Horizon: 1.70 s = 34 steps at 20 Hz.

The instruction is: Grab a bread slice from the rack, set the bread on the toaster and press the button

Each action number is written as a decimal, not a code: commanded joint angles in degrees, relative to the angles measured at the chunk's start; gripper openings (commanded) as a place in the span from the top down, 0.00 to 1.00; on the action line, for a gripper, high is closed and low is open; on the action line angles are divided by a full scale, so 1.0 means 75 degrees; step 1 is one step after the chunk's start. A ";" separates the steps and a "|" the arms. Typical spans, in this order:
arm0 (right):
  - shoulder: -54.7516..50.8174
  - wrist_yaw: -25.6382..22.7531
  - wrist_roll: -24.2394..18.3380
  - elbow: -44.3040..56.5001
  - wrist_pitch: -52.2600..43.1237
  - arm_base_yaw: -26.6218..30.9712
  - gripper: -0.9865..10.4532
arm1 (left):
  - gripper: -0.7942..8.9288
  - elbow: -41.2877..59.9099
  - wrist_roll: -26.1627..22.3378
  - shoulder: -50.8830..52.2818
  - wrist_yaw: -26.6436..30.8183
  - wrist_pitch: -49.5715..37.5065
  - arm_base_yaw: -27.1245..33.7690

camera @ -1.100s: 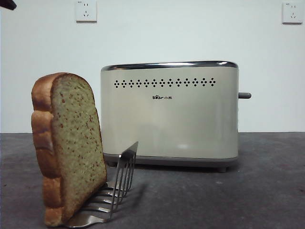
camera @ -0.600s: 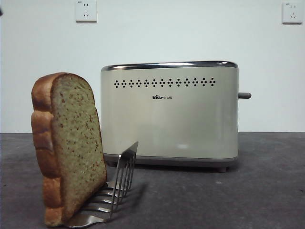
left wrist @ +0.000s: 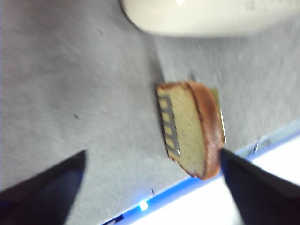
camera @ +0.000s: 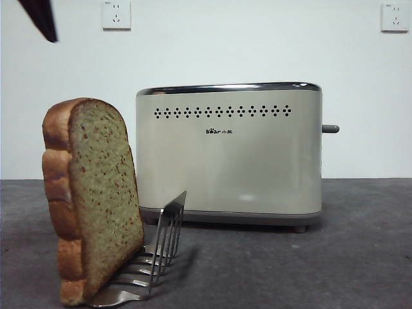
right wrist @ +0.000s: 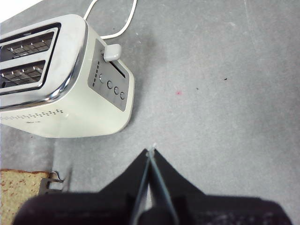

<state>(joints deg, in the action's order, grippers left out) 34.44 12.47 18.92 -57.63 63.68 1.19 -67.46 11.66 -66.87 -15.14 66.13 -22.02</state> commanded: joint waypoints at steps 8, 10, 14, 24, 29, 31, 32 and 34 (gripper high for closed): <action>-0.0006 0.0020 0.0047 -0.0038 0.0536 0.0000 0.91 | 0.39 0.0003 0.0446 -0.1428 0.0166 -0.1166 -0.1798; -0.0006 0.0020 0.0044 -0.0038 0.0682 0.0000 0.91 | 0.39 0.0003 0.0452 -0.1754 0.0466 -0.1172 -0.1982; -0.0006 -0.0009 -0.0035 -0.0038 0.0889 0.0000 0.91 | 0.41 0.0003 0.0621 -0.2200 0.0656 -0.1177 -0.2063; -0.0006 -0.0125 -0.0160 -0.0038 0.0927 0.0000 0.91 | 0.83 -0.0006 0.0618 -0.2221 0.1023 -0.1346 -0.2107; -0.0006 -0.0125 -0.0160 -0.0038 0.0918 0.0000 0.91 | 0.83 -0.0020 0.0618 -0.2078 0.0965 -0.1346 -0.2107; -0.0006 -0.0187 -0.0163 -0.0038 0.0915 0.0000 0.91 | 0.83 -0.0020 0.0618 -0.1964 0.0965 -0.1349 -0.2107; -0.0006 -0.0248 -0.0166 -0.0038 0.0915 0.0000 0.91 | 0.83 -0.0020 0.0618 -0.1888 0.0965 -0.1349 -0.2107; -0.0006 -0.0271 -0.0166 -0.0038 0.0912 0.0000 0.91 | 0.83 -0.0029 0.0618 -0.1722 0.0962 -0.1343 -0.2107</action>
<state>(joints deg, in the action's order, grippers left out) 34.44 10.50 18.17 -57.65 70.72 1.19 -67.51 16.12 -79.85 -7.86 56.16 -37.67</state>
